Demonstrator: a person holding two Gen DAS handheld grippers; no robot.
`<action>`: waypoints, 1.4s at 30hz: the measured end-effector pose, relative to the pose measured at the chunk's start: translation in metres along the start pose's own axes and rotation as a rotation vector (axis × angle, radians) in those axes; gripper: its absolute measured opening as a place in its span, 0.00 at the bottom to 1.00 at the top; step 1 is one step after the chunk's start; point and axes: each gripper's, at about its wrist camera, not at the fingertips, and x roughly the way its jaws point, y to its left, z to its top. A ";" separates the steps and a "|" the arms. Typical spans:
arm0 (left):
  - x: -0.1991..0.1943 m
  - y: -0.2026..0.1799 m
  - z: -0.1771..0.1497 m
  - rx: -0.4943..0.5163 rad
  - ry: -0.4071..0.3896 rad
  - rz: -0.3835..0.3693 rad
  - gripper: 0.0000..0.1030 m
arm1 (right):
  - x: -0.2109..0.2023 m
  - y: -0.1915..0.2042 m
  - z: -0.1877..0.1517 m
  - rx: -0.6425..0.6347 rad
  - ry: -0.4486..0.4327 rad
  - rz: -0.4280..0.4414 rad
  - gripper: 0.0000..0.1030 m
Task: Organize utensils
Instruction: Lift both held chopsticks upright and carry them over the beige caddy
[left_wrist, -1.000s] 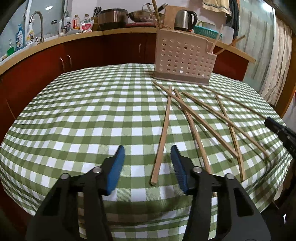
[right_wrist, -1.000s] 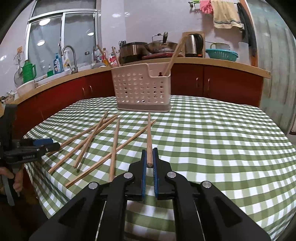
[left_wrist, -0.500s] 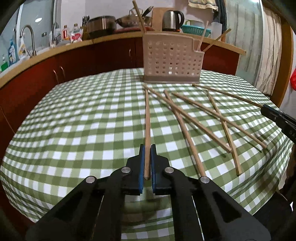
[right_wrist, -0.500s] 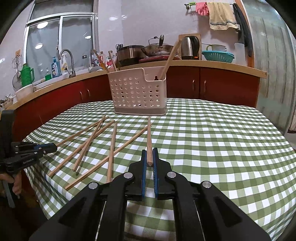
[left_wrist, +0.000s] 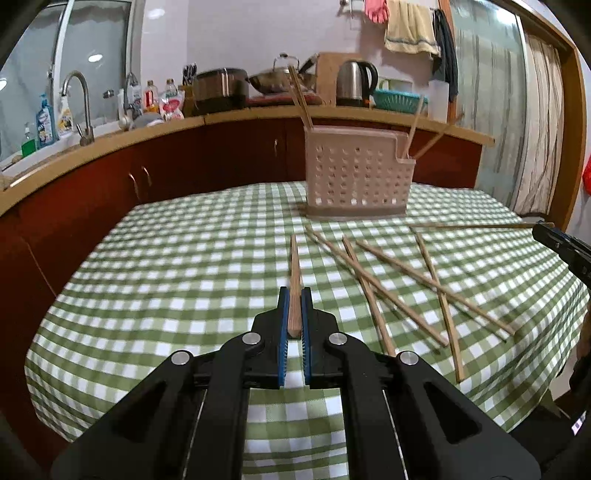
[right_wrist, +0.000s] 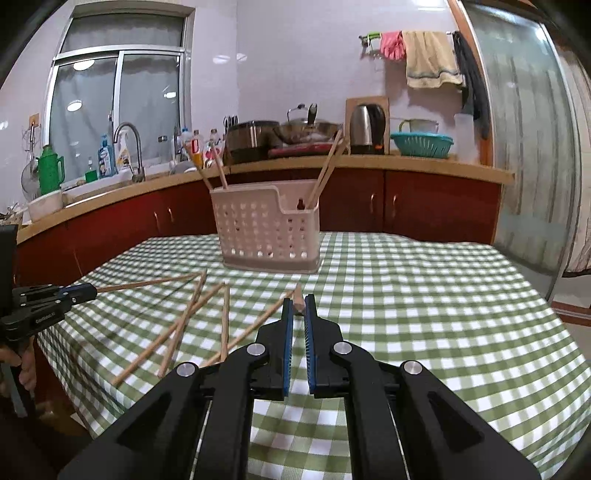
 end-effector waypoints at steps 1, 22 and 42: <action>-0.003 0.001 0.002 -0.001 -0.011 0.002 0.06 | -0.002 0.000 0.003 -0.001 -0.008 -0.003 0.07; -0.044 0.010 0.047 -0.020 -0.140 0.006 0.06 | -0.034 0.011 0.040 -0.024 -0.108 -0.019 0.07; -0.042 0.017 0.069 -0.031 -0.167 -0.004 0.06 | -0.032 0.012 0.058 -0.009 -0.132 -0.006 0.07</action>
